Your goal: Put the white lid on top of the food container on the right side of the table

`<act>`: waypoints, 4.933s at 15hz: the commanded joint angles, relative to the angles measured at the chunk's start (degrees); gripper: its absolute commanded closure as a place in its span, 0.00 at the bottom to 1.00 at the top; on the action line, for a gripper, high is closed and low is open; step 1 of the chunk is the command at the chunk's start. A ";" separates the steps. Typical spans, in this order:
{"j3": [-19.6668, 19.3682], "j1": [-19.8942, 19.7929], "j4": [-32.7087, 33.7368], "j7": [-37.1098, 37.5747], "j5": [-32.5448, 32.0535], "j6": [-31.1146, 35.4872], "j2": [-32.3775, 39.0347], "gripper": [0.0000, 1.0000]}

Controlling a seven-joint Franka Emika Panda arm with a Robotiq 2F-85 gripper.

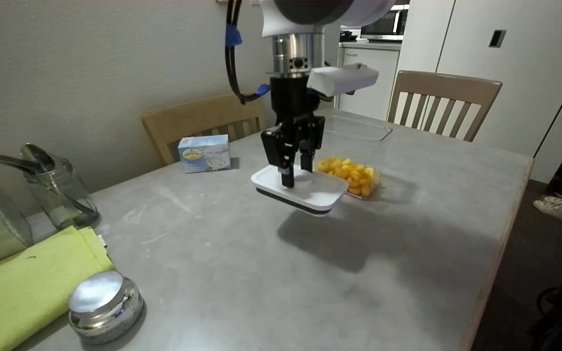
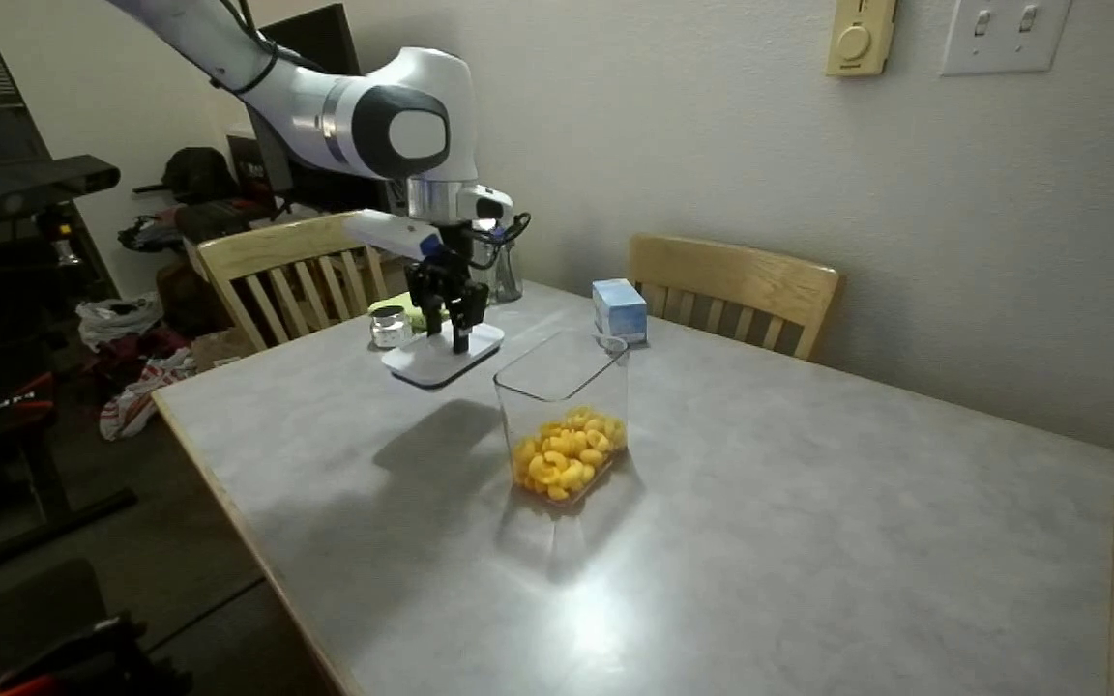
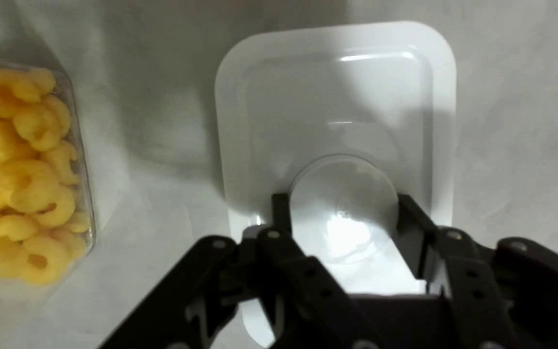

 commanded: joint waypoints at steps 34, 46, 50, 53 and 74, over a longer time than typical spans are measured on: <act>-5.32 -12.01 1.09 -8.69 -0.68 5.12 -3.35 0.71; -6.10 -11.09 -1.76 -8.29 -4.84 -3.02 -7.48 0.71; -5.95 -11.26 -2.32 -8.45 -4.90 -7.56 -8.45 0.71; -5.89 -11.50 -2.37 -8.71 -4.50 -8.49 -8.09 0.71; -5.03 -12.20 -3.54 -11.09 -2.39 -2.83 -8.04 0.71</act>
